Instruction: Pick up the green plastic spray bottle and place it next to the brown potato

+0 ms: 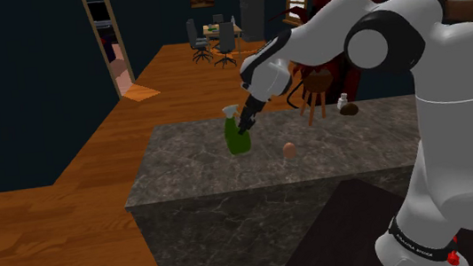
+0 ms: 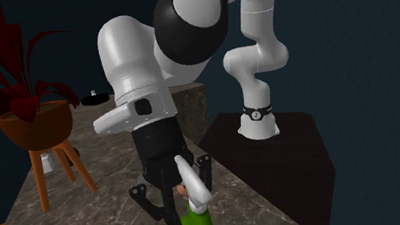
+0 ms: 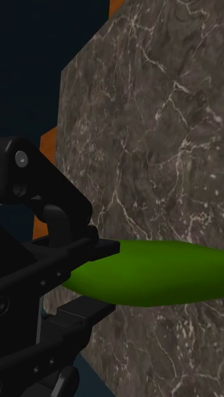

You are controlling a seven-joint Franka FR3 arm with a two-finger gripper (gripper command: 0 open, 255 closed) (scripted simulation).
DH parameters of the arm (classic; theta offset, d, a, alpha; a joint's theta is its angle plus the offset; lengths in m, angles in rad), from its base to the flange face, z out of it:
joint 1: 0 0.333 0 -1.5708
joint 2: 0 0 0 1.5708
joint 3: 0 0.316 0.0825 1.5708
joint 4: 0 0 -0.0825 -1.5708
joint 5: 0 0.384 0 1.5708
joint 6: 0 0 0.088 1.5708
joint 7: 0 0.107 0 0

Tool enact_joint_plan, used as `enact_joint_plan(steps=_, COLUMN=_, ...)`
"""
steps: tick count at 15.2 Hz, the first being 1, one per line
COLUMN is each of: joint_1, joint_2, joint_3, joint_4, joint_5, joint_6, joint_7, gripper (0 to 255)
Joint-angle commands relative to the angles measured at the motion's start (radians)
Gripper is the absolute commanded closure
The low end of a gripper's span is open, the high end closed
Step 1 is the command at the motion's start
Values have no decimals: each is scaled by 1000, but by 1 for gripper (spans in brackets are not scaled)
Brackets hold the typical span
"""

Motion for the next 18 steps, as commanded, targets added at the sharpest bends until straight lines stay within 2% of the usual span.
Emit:
enact_joint_plan(steps=1, joint_1=5, joint_2=-16, joint_3=-8, joint_4=2, joint_5=-20, joint_6=-11, joint_7=18, gripper=255)
enact_joint_plan(steps=18, joint_1=41, joint_2=-143, joint_3=-60, joint_4=61, joint_5=-188, joint_6=-124, joint_7=187, gripper=255)
